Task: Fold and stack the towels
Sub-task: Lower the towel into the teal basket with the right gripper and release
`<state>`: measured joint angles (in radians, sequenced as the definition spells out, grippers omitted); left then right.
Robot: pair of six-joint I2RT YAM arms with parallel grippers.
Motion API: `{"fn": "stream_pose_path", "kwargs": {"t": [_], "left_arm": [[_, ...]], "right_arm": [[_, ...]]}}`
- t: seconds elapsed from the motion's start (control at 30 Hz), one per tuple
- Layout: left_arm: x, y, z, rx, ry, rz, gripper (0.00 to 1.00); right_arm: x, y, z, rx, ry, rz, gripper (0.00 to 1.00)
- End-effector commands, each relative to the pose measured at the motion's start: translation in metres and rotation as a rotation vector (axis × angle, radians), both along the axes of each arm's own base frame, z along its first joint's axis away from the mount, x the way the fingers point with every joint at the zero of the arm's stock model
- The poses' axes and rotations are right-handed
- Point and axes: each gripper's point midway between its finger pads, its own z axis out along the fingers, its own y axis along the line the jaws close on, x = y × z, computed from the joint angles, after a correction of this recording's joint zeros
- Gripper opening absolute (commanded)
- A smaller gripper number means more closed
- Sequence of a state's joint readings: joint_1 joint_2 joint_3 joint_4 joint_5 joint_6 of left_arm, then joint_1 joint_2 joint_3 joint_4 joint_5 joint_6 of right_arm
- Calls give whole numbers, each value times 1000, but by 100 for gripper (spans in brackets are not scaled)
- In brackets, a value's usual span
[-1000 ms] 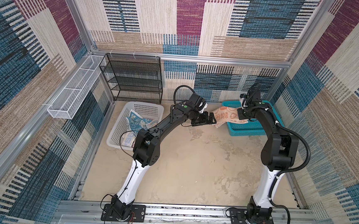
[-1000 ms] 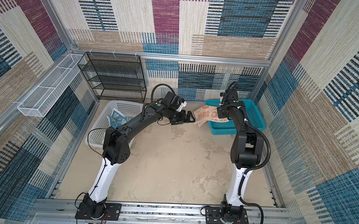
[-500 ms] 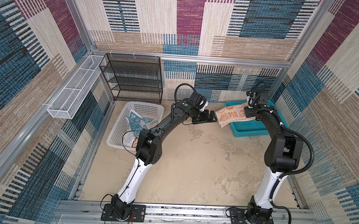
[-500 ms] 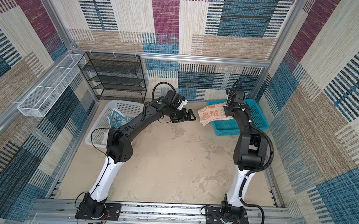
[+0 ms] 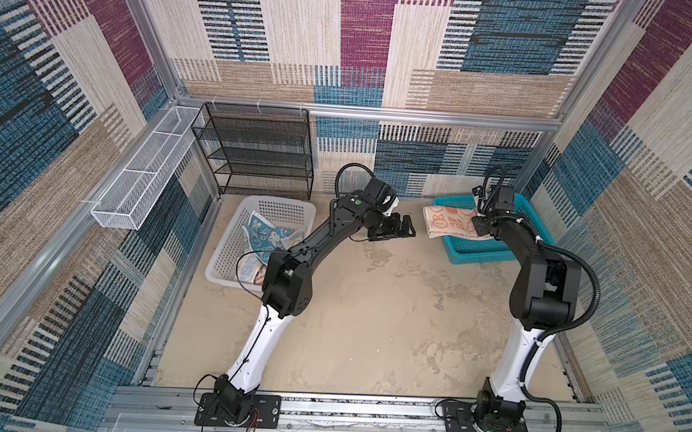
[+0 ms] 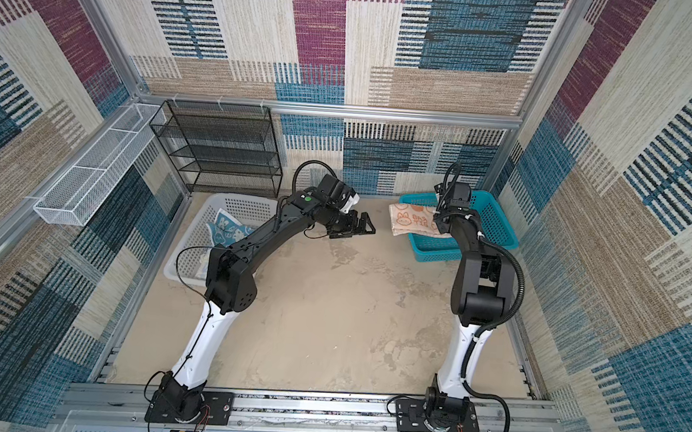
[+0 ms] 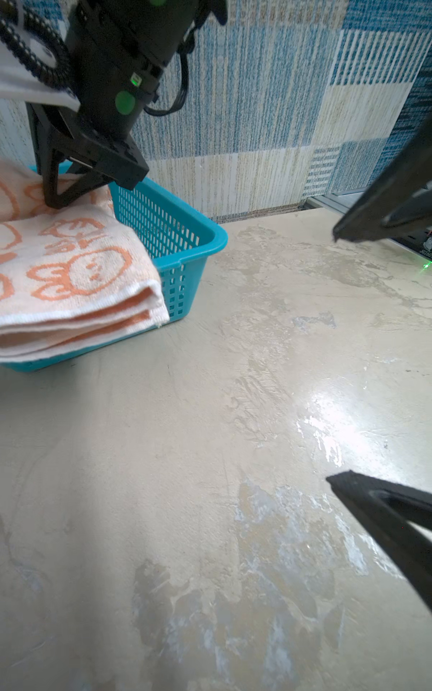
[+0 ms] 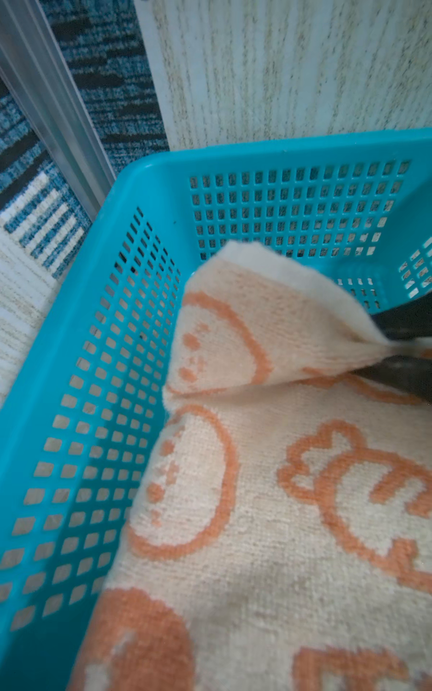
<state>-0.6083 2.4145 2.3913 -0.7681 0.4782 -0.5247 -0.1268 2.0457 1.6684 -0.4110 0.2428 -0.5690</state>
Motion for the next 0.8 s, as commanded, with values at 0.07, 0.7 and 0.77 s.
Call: {"fn": "stream_pose_path", "kwargs": {"t": [0.07, 0.7, 0.77], "left_arm": [[2, 2, 2, 1, -22, -17, 99], [3, 6, -13, 19, 3, -16, 99], [3, 6, -14, 20, 4, -17, 99]], "right_arm": [[9, -13, 13, -76, -68, 30, 0], [31, -33, -26, -161, 6, 90, 0], [30, -33, -33, -154, 21, 94, 0]]}}
